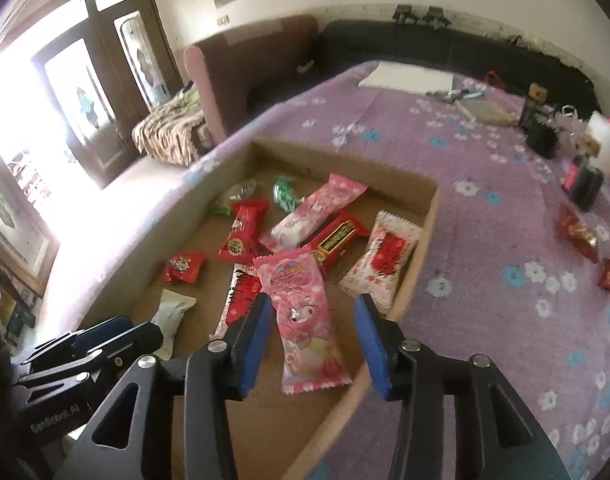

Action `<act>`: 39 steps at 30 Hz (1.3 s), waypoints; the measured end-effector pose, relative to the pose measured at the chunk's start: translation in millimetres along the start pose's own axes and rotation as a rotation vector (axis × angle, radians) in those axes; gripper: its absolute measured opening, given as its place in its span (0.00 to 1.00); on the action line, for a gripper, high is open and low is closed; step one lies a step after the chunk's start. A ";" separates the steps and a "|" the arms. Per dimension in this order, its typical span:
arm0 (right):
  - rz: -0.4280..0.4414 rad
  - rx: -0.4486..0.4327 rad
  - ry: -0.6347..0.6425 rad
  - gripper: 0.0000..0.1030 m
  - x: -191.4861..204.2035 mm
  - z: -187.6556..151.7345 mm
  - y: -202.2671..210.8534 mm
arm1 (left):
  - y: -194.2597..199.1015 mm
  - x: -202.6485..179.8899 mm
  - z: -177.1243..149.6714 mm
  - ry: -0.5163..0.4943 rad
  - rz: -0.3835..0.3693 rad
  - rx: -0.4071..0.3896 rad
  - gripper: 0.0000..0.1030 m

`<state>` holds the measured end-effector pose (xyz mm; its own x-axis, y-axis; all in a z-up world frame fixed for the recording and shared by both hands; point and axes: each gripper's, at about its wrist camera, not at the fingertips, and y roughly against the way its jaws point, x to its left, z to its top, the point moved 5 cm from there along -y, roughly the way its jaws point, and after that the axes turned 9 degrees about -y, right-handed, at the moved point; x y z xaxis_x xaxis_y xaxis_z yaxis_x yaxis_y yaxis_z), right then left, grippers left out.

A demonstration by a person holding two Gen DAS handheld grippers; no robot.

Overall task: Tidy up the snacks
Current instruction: 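Carry both packets into the tray and open both tools, then move both tools back toward the red gold-printed packets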

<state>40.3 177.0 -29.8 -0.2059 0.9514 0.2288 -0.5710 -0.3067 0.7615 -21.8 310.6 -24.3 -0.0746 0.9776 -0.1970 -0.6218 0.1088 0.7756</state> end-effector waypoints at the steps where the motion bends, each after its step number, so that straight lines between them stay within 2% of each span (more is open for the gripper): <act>1: 0.002 -0.020 -0.006 0.48 -2.4 -0.8 8.5 | 4.8 -3.4 -0.5 -0.015 0.023 -0.013 0.50; 3: 0.002 -0.053 -0.025 0.51 -7.4 -3.1 23.4 | 14.2 -9.0 -1.5 -0.040 0.071 -0.038 0.51; 4: 0.001 -0.071 -0.037 0.52 -10.4 -4.4 30.6 | 19.2 -12.2 -2.3 -0.049 0.102 -0.049 0.58; 5: 0.001 -0.085 -0.047 0.53 -12.9 -5.4 36.2 | 24.2 -15.9 -3.1 -0.059 0.132 -0.062 0.68; 7: -0.003 -0.128 -0.088 0.58 -22.4 -11.5 53.0 | 33.3 -22.1 -4.3 -0.083 0.183 -0.097 0.77; 8: -0.004 -0.146 -0.110 0.62 -27.3 -14.5 59.3 | 37.0 -26.7 -5.3 -0.101 0.203 -0.112 0.77; 10: -0.004 -0.167 -0.141 0.63 -36.0 -20.5 68.5 | 40.7 -36.6 -7.8 -0.140 0.220 -0.121 0.77; 19: -0.030 -0.171 -0.218 0.64 -70.8 -46.7 84.3 | 40.0 -77.4 -22.3 -0.246 0.210 -0.086 0.77; 39: -0.044 -0.194 -0.307 0.65 -115.3 -68.3 111.1 | 48.8 -129.8 -35.8 -0.359 0.214 -0.087 0.76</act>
<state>-53.7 31.4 -13.0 0.0538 0.9183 0.3923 -0.7199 -0.2366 0.6525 -70.3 182.6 17.7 0.0578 0.9789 0.1958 -0.6863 -0.1035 0.7199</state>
